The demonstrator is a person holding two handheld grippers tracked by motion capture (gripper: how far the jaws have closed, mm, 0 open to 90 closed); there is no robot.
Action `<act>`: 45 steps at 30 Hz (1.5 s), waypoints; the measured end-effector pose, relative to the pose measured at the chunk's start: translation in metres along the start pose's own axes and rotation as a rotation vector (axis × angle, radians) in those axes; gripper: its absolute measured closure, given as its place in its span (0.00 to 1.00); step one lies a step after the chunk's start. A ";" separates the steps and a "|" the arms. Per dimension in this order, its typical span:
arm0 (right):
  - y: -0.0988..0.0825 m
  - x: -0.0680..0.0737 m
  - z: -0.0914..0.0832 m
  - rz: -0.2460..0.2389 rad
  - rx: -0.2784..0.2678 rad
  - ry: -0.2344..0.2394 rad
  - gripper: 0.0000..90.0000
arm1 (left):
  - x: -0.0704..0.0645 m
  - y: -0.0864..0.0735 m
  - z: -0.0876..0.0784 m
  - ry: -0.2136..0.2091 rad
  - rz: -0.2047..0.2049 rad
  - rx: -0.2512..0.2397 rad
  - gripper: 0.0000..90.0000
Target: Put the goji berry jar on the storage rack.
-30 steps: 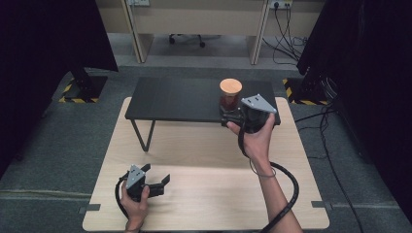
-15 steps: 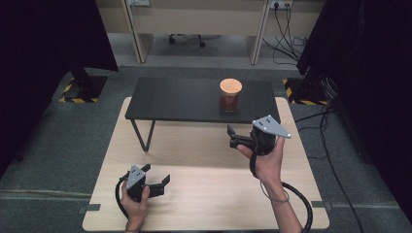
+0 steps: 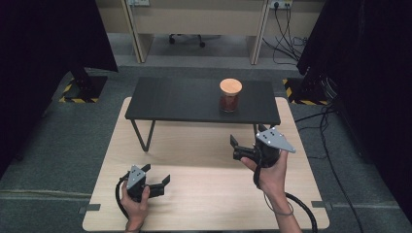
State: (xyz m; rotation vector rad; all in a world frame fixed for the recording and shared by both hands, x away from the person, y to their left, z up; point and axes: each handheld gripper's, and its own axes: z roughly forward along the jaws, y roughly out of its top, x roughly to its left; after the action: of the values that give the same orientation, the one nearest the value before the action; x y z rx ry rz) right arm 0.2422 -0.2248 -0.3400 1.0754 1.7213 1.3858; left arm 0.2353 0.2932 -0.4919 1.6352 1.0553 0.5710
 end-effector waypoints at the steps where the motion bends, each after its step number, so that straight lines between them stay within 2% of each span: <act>1: -0.003 0.000 -0.001 0.002 0.000 0.004 0.01 | 0.000 0.000 0.000 0.000 0.000 0.000 0.05; 10: -0.025 -0.002 -0.015 0.005 -0.008 0.008 0.01 | -0.002 0.000 0.000 0.001 0.004 0.002 0.05; 16: -0.043 -0.002 -0.024 0.007 -0.014 -0.011 0.01 | -0.003 0.000 0.000 0.000 0.005 0.001 0.05; 21: -0.069 -0.007 -0.027 0.016 0.035 -0.002 0.01 | -0.004 0.000 0.000 0.001 0.009 0.003 0.05; 23: -0.073 -0.007 -0.028 0.020 0.045 -0.004 0.01 | -0.004 0.000 0.000 0.002 0.011 0.004 0.05; 25: -0.084 -0.007 -0.026 0.026 0.086 -0.010 0.01 | -0.004 0.000 0.000 0.003 0.010 0.004 0.05; 26: -0.084 -0.007 -0.026 0.026 0.086 -0.010 0.01 | -0.004 0.000 0.000 0.003 0.010 0.004 0.05; 29: -0.096 -0.008 -0.023 0.032 0.132 -0.012 0.01 | -0.005 0.000 0.000 0.002 0.013 0.007 0.05; 31: -0.110 -0.007 -0.019 0.045 0.178 -0.006 0.01 | -0.005 0.000 0.000 0.002 0.015 0.007 0.05; 32: -0.110 -0.007 -0.019 0.045 0.178 -0.006 0.01 | -0.005 0.000 0.000 0.002 0.015 0.008 0.05; 35: -0.118 -0.006 -0.012 0.035 0.237 -0.002 0.01 | -0.005 0.000 0.000 0.002 0.015 0.008 0.05; 36: -0.124 -0.006 -0.009 0.052 0.254 -0.006 0.01 | -0.005 0.000 0.000 0.002 0.015 0.008 0.05; 41: -0.133 -0.005 -0.006 0.063 0.267 -0.014 0.02 | -0.005 0.000 0.000 0.000 0.014 0.008 0.05; 45: -0.139 -0.004 -0.007 0.064 0.243 -0.028 0.02 | -0.004 0.000 0.001 -0.001 0.014 0.008 0.05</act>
State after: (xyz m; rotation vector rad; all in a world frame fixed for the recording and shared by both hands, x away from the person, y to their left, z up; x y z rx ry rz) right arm 0.2121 -0.2448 -0.4742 1.2856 1.8841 1.2149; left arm 0.2338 0.2892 -0.4911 1.6510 1.0477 0.5752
